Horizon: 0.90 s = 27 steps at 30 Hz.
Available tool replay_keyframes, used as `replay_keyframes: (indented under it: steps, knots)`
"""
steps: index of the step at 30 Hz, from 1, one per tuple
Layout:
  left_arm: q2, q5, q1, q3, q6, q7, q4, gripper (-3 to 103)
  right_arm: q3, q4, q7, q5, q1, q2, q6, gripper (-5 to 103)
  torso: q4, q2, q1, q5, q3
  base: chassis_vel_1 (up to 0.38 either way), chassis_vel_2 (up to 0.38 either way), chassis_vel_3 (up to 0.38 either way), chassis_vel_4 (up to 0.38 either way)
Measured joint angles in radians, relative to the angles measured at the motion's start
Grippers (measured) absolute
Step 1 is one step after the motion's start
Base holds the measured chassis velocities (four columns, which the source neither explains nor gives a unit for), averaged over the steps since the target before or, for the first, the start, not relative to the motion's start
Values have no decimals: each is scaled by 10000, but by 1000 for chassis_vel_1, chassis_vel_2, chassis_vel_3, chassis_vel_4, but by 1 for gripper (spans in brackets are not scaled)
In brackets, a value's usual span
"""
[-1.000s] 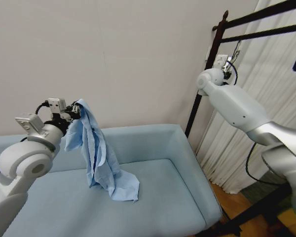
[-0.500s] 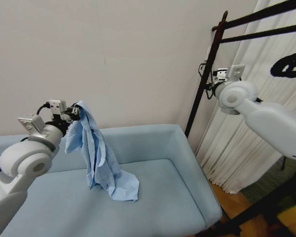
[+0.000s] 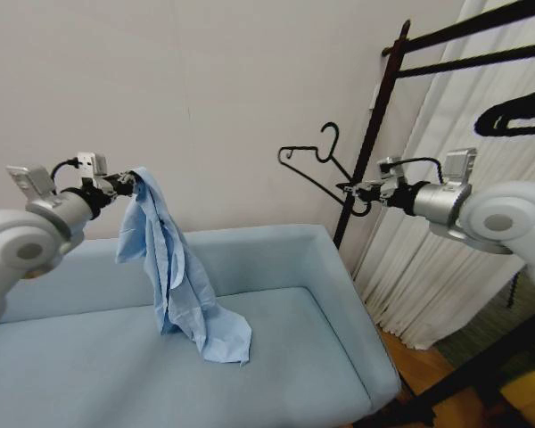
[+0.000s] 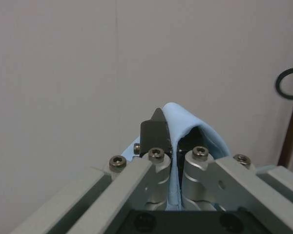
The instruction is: Pick up the clothes from the sofa and hang them on the clothes hanger.
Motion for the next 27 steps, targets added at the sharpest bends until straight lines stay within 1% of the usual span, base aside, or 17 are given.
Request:
replay_keyframes:
  steps: [3,4,7,11,15,18,21,24,25,27]
  knots:
    - [151,-607,-338,181,145,500,213,0,7,607,-488,229,8,24,45,2,-5,0,0,0,0,0,0,0,0]
    - [151,-607,-338,181,145,500,213,0,7,607,-488,229,8,24,45,2,-5,0,0,0,0,0,0,0,0]
    - [301,-847,-653,444,206,795,436,0,78,1209,-594,361,-43,93,61,2,-7,0,0,2,0,0,0,0,0]
    - [517,-839,-661,508,208,926,533,0,160,1781,-478,465,-98,160,88,2,-5,0,0,0,0,0,0,0,0]
    - [728,-657,-415,431,209,787,450,0,220,2394,-252,609,-108,198,102,2,-5,0,0,1,0,0,0,0,0]
    - [795,-501,-277,346,220,352,366,0,249,3035,-4,728,-56,262,144,2,-5,0,0,1,0,0,0,0,0]
    - [808,-441,-237,294,236,221,353,0,186,3334,183,741,-52,353,154,2,-6,0,0,0,0,0,0,0,0]
    - [827,-408,-166,197,249,99,297,0,-66,3717,645,697,-159,702,94,2,-6,0,0,3,0,0,0,0,0]
    - [827,-408,-166,197,249,99,297,0,-66,3717,645,697,-159,702,94,2,-6,0,0,3,0,0,0,0,0]
    - [833,-390,-127,174,252,-5,244,0,-248,3803,965,572,-204,1085,10,2,-6,0,0,2,0,0,0,0,0]
